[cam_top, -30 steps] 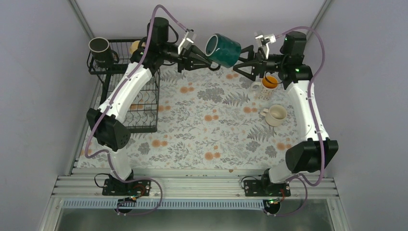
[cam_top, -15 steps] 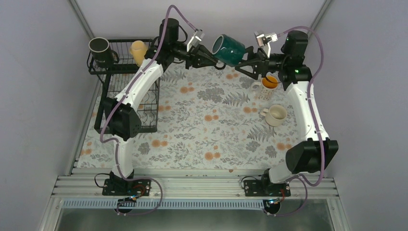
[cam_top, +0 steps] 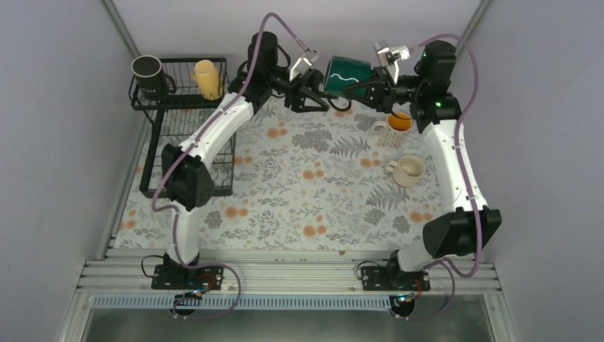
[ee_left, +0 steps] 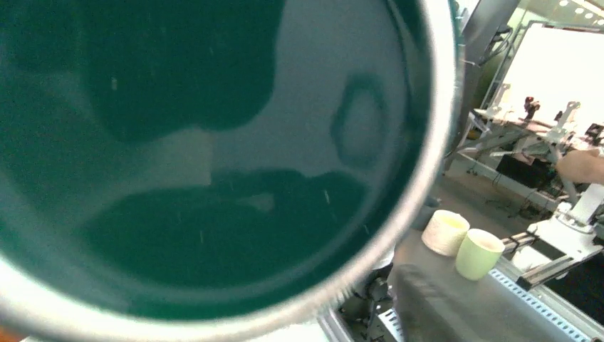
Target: Unload the cups from the dish rack
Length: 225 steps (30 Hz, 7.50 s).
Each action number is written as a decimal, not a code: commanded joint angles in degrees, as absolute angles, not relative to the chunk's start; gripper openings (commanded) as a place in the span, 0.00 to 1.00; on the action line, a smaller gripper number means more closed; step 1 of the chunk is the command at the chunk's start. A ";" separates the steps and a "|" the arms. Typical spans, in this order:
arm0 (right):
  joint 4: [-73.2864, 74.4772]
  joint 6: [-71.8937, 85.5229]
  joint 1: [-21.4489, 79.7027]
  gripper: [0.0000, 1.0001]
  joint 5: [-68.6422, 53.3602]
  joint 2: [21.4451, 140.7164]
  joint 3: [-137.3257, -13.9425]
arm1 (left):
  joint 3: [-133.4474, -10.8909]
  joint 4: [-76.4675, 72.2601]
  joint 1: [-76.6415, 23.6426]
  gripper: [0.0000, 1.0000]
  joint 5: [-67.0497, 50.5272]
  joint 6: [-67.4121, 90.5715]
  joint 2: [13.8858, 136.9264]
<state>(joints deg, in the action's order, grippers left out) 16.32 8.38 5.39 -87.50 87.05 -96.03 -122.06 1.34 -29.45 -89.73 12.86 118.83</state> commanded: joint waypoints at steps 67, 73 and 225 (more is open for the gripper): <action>62.93 -34.09 19.09 0.18 -4.44 108.94 -84.10 | -139.11 69.10 12.49 1.00 -28.58 -80.04 114.78; 63.52 -33.56 19.07 0.40 -4.45 107.35 -84.42 | -139.92 67.91 12.55 0.99 -29.97 -86.13 115.99; 66.76 -37.46 17.12 1.00 -74.25 101.25 -123.99 | -100.25 -2.84 -12.77 0.02 -68.07 -19.36 92.00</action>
